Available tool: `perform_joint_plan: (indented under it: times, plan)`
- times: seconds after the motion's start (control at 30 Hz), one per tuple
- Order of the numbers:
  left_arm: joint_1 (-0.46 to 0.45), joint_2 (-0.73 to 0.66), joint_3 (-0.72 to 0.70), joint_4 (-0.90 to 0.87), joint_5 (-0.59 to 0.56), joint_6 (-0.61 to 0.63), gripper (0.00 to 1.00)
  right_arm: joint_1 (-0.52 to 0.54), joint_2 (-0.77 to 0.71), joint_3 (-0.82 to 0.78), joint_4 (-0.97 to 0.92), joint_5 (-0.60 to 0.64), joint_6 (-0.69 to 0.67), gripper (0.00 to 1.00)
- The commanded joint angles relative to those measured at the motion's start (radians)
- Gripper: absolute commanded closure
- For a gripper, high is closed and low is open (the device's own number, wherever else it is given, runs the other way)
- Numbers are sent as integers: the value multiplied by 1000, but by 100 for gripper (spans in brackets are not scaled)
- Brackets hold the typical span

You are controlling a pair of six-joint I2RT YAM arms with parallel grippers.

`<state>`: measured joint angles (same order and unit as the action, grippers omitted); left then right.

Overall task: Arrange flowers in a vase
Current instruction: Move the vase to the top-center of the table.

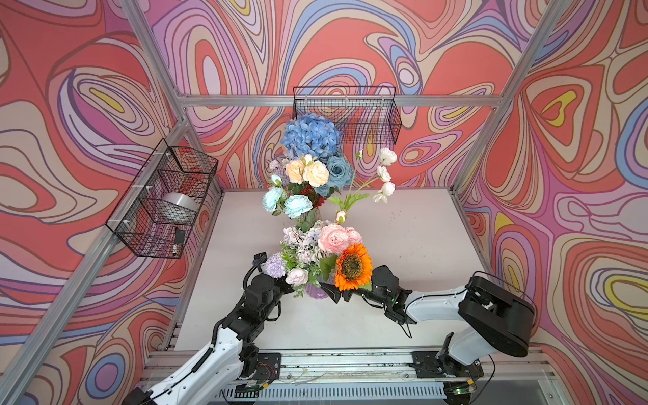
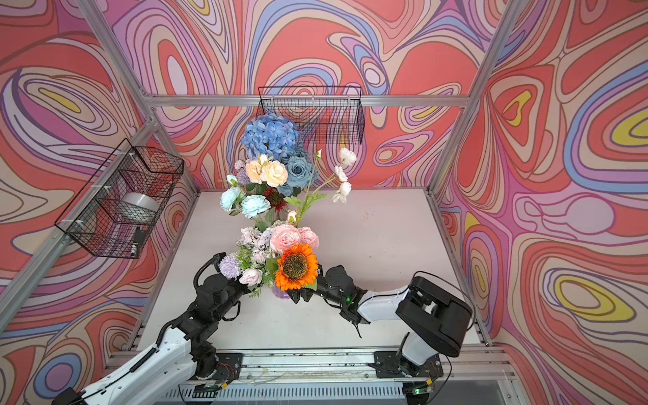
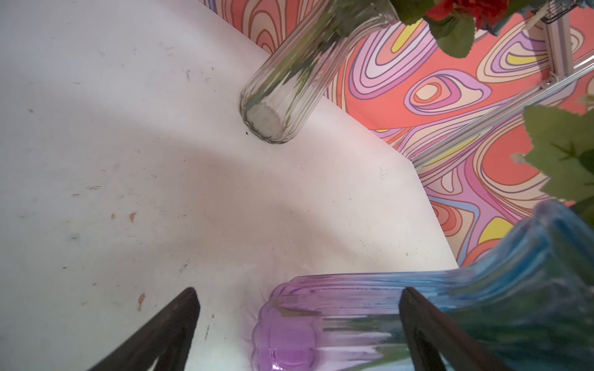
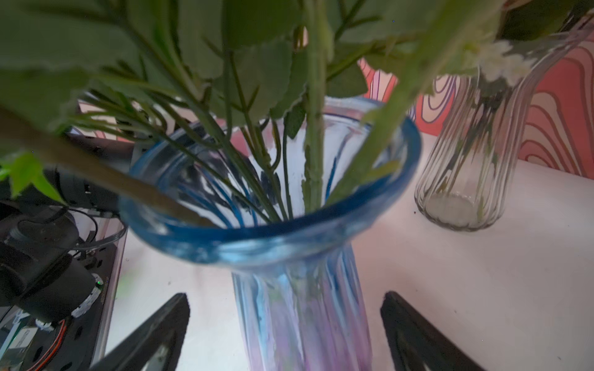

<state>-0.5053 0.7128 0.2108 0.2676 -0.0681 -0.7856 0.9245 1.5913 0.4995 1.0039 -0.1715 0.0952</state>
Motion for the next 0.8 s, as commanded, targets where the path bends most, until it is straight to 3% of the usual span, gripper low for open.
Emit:
perform_joint_plan:
  times: [0.0, 0.4, 0.57, 0.77]
  plan:
    - [-4, 36, -1, 120, 40, 12, 0, 2, 70, 11, 215, 8, 5, 6]
    - [-4, 42, -21, 135, 42, 20, 0, 2, 210, 119, 231, -2, -54, 13]
    - [-4, 7, -36, 114, 24, 17, 0, 3, 252, 137, 266, -5, -54, 22]
    - [-4, -5, -39, 102, 25, 19, 0, 1, 279, 123, 326, 8, -44, 42]
